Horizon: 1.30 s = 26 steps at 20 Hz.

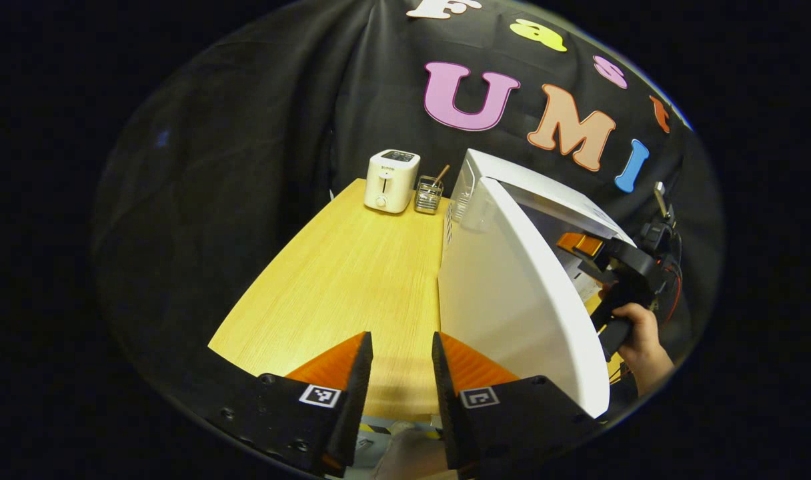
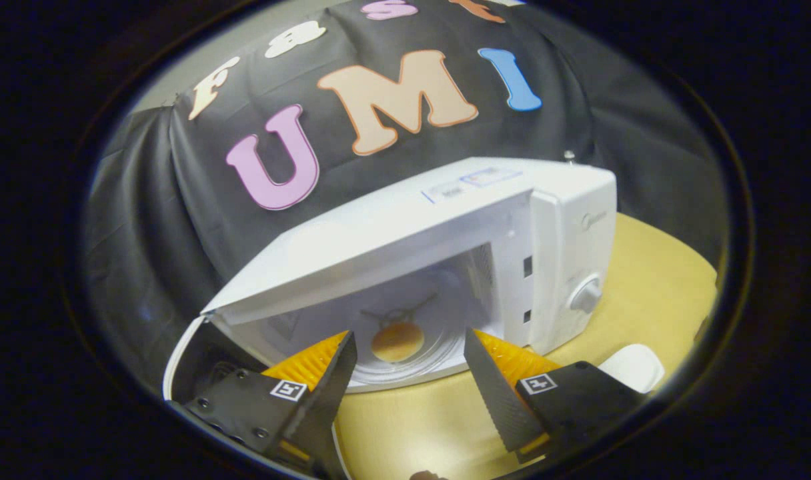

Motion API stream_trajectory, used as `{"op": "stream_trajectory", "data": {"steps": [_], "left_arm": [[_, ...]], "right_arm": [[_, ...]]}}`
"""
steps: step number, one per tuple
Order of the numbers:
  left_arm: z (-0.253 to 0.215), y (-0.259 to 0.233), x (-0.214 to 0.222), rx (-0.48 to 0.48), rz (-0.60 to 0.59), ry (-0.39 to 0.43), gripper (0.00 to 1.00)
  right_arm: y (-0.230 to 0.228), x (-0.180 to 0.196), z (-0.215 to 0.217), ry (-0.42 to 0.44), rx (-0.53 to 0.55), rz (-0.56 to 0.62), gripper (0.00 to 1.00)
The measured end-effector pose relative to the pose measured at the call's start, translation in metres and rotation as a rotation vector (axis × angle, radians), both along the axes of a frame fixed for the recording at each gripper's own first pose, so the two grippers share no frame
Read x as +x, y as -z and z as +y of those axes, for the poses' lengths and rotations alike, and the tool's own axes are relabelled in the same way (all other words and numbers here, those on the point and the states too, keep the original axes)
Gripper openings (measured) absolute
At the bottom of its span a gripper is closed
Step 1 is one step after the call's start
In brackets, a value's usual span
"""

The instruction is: Open the microwave oven with the left hand, put the food in, and close the microwave oven.

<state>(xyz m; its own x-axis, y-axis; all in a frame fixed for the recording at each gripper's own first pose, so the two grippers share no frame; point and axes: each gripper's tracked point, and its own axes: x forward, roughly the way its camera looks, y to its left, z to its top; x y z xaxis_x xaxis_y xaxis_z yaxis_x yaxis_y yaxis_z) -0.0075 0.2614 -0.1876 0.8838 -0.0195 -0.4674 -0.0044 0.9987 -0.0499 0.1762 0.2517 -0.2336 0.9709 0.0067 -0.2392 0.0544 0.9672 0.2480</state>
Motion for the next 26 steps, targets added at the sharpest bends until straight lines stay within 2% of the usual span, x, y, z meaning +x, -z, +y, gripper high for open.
{"op": "stream_trajectory", "data": {"steps": [1,2,3,4,5,6,12,13,17,26], "left_arm": [[-0.003,0.002,-0.001,-0.002,0.007,0.011,0.36],[-0.007,0.003,-0.001,-0.003,0.011,0.018,0.38],[-0.01,0.003,-0.002,0.0,0.015,0.022,0.22],[-0.011,0.004,-0.001,0.01,0.017,0.016,0.23],[-0.011,0.006,-0.002,0.023,0.029,0.009,0.06],[-0.014,0.007,-0.003,0.031,0.032,0.012,0.02],[-0.039,-0.001,0.0,0.057,0.017,0.074,0.01],[-0.045,-0.001,0.001,0.07,0.015,0.09,0.01],[-0.057,-0.005,0.006,0.155,0.021,0.124,0.0],[-0.126,0.001,0.003,0.187,0.084,0.204,0.01]], "right_arm": [[-0.009,-0.009,-0.001,-0.01,-0.014,-0.014,0.99],[-0.019,-0.016,-0.003,-0.021,-0.028,-0.029,0.99],[-0.028,-0.024,-0.005,-0.028,-0.044,-0.042,0.99],[-0.034,-0.032,-0.009,-0.034,-0.065,-0.054,0.99],[-0.041,-0.038,-0.014,-0.04,-0.082,-0.063,0.99],[-0.046,-0.046,-0.017,-0.044,-0.098,-0.071,0.99],[-0.063,-0.084,-0.064,0.002,-0.141,-0.077,0.99],[-0.065,-0.091,-0.073,0.013,-0.155,-0.078,0.91],[-0.068,-0.113,-0.113,0.053,-0.192,-0.063,0.91],[-0.061,-0.154,-0.201,0.14,-0.189,-0.011,0.92]]}}
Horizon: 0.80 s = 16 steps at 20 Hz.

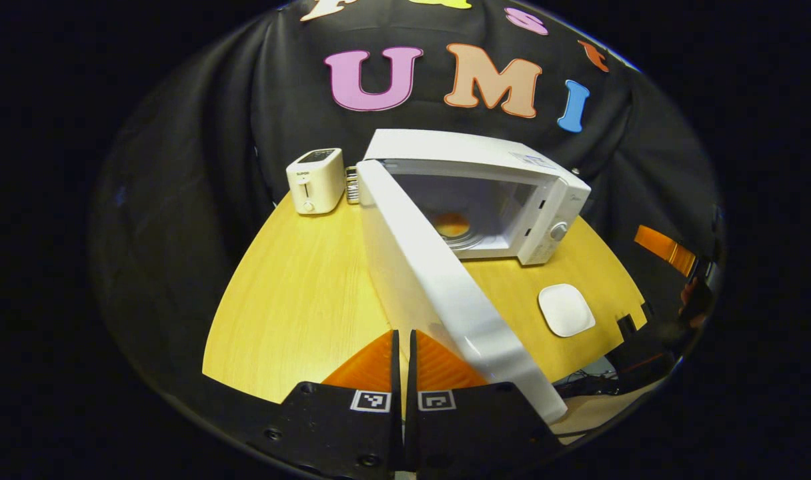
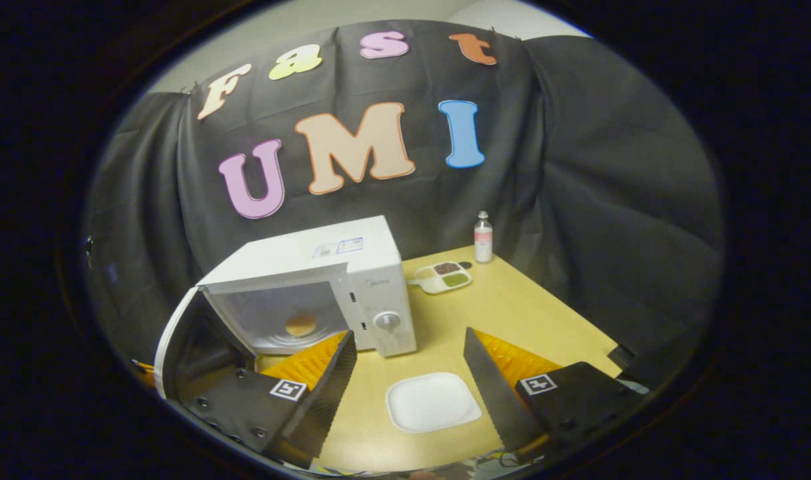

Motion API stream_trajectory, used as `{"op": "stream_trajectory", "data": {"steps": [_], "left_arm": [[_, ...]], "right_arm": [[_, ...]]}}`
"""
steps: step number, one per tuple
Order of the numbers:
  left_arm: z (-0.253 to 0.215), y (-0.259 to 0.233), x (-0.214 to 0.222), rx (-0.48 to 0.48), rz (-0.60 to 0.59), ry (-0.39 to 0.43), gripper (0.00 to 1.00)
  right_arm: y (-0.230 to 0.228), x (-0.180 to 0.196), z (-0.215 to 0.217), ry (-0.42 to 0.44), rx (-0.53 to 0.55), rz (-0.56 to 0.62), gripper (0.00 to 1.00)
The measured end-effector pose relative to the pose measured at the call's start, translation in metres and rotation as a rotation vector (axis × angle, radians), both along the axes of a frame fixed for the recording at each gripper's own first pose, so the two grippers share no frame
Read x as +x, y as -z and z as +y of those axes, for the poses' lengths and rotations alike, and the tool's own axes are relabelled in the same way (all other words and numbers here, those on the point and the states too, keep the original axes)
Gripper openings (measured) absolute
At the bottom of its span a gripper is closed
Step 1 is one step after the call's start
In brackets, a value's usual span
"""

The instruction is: Open the microwave oven with the left hand, put the food in, and close the microwave oven.

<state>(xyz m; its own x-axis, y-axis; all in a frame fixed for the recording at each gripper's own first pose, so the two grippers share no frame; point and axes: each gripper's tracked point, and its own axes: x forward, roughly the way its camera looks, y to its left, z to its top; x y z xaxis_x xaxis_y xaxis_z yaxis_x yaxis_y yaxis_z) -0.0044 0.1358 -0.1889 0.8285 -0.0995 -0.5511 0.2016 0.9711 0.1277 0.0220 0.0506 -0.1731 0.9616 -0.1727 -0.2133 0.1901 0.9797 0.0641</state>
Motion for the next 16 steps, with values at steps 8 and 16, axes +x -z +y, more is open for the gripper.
{"op": "stream_trajectory", "data": {"steps": [8,16], "left_arm": [[-0.083,0.0,0.01,-0.03,-0.02,0.045,0.01],[-0.154,-0.002,0.03,-0.094,-0.086,0.053,0.01]], "right_arm": [[0.005,-0.013,-0.057,0.014,0.0,0.041,0.92],[0.002,-0.014,-0.11,0.003,0.021,0.033,1.0]]}}
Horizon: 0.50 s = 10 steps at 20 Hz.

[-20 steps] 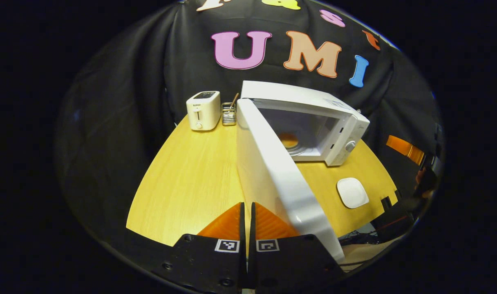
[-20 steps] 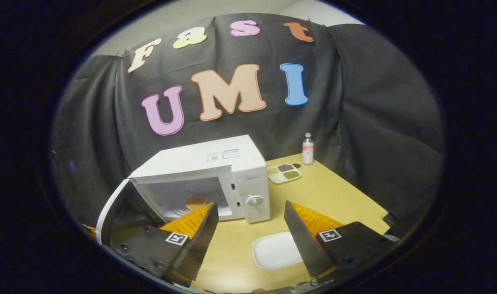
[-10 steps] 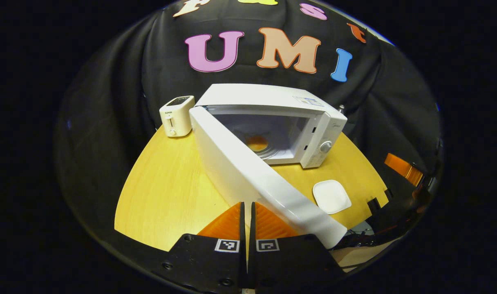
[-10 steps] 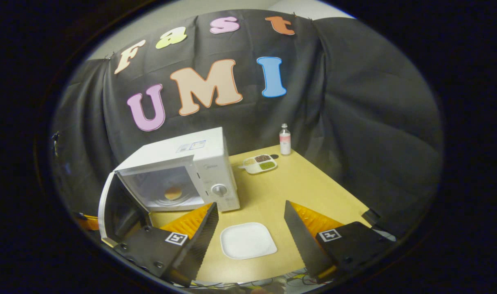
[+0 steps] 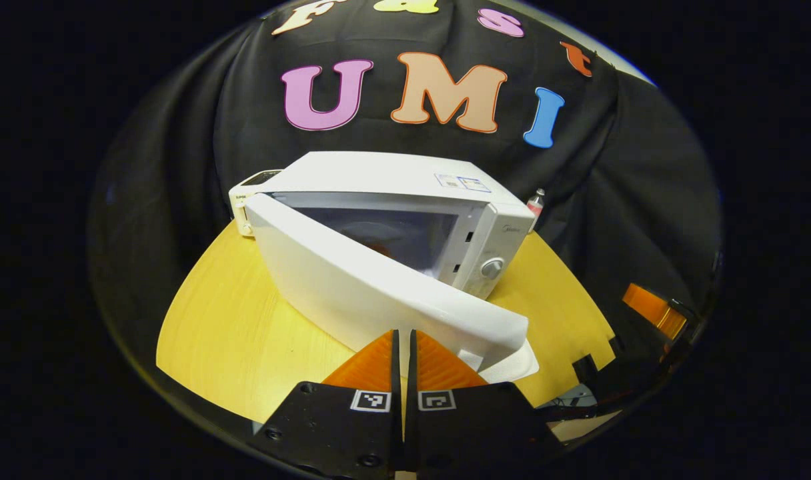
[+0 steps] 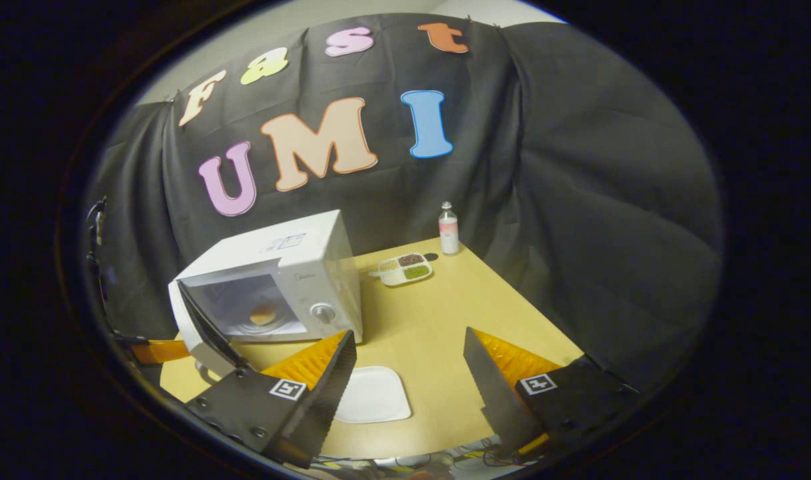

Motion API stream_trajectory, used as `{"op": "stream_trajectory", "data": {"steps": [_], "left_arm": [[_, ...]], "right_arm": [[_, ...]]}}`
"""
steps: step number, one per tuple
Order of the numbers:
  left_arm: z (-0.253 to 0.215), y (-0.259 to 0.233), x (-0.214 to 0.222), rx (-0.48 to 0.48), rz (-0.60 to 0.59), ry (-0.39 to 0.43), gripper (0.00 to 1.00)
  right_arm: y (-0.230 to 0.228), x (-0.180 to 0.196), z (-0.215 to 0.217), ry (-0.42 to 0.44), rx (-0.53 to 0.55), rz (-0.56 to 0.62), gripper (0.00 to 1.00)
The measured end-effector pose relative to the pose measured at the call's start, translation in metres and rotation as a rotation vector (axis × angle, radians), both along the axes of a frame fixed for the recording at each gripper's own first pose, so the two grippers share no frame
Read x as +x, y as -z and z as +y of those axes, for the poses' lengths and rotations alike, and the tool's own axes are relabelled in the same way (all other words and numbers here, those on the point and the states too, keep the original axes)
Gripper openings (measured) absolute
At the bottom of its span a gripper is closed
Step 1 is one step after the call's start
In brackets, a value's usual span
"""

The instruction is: Open the microwave oven with the left hand, put the food in, and close the microwave oven.

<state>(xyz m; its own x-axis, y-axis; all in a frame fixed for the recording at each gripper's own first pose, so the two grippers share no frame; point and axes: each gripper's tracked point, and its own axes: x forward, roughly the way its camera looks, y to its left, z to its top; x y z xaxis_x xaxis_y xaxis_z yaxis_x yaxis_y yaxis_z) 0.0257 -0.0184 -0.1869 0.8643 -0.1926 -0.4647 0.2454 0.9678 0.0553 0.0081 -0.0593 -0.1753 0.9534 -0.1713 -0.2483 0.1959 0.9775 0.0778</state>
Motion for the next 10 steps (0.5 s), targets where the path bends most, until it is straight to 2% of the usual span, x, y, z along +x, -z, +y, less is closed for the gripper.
{"op": "stream_trajectory", "data": {"steps": [5,10], "left_arm": [[-0.031,0.004,0.018,-0.023,-0.018,0.001,0.01],[-0.054,-0.001,0.042,-0.028,-0.051,-0.003,0.01]], "right_arm": [[0.001,0.012,-0.027,0.002,0.004,-0.013,1.0],[0.003,0.019,-0.037,-0.005,0.021,-0.012,1.0]]}}
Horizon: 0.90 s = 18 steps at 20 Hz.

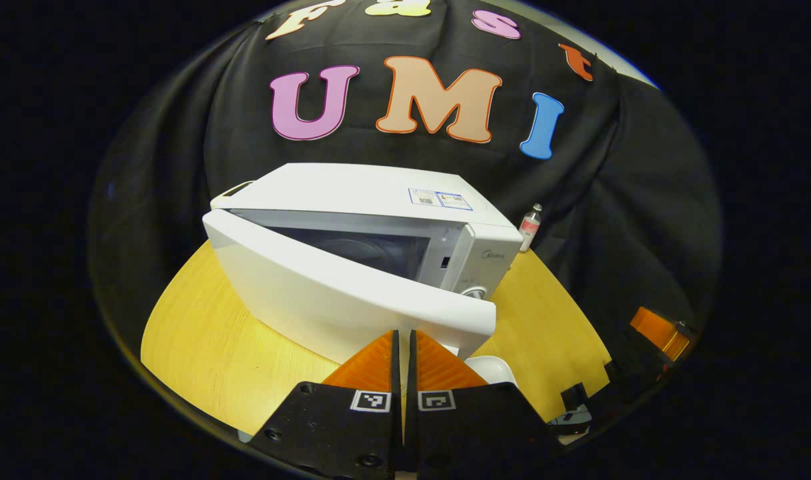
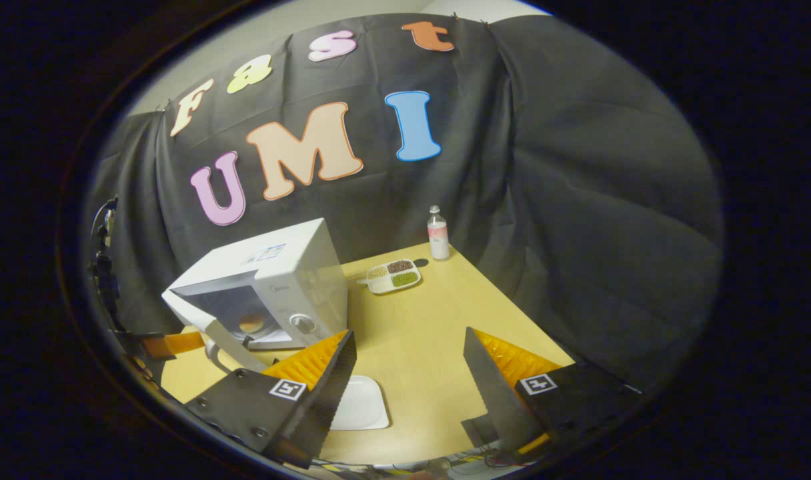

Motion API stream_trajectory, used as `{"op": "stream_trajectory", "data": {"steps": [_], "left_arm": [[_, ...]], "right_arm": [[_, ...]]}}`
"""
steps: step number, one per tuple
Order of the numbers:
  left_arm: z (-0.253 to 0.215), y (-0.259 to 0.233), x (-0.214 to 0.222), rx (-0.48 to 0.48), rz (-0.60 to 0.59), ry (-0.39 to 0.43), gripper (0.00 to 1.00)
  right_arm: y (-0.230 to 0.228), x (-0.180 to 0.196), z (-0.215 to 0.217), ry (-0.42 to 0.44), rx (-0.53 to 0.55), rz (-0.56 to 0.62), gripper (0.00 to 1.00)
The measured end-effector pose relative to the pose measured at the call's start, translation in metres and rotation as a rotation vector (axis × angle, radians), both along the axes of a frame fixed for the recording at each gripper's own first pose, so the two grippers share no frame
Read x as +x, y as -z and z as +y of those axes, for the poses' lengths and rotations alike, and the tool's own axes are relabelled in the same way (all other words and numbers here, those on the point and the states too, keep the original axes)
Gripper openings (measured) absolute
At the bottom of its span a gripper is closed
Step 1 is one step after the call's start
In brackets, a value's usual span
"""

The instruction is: Open the microwave oven with the left hand, put the food in, and close the microwave oven.

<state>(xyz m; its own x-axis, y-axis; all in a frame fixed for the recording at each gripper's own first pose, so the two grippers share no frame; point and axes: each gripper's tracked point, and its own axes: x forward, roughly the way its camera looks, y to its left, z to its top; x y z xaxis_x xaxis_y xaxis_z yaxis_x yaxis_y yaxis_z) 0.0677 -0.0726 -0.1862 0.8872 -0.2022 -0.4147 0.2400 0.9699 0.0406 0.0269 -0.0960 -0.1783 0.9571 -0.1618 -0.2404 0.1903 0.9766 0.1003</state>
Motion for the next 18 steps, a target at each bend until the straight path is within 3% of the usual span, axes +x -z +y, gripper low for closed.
{"op": "stream_trajectory", "data": {"steps": [12,18], "left_arm": [[-0.02,-0.001,0.062,0.052,-0.035,0.008,0.01],[-0.031,-0.001,0.081,0.032,-0.045,0.009,0.02]], "right_arm": [[-0.009,0.007,-0.013,0.021,-0.014,-0.018,1.0],[-0.016,0.007,-0.02,0.049,-0.019,-0.034,1.0]]}}
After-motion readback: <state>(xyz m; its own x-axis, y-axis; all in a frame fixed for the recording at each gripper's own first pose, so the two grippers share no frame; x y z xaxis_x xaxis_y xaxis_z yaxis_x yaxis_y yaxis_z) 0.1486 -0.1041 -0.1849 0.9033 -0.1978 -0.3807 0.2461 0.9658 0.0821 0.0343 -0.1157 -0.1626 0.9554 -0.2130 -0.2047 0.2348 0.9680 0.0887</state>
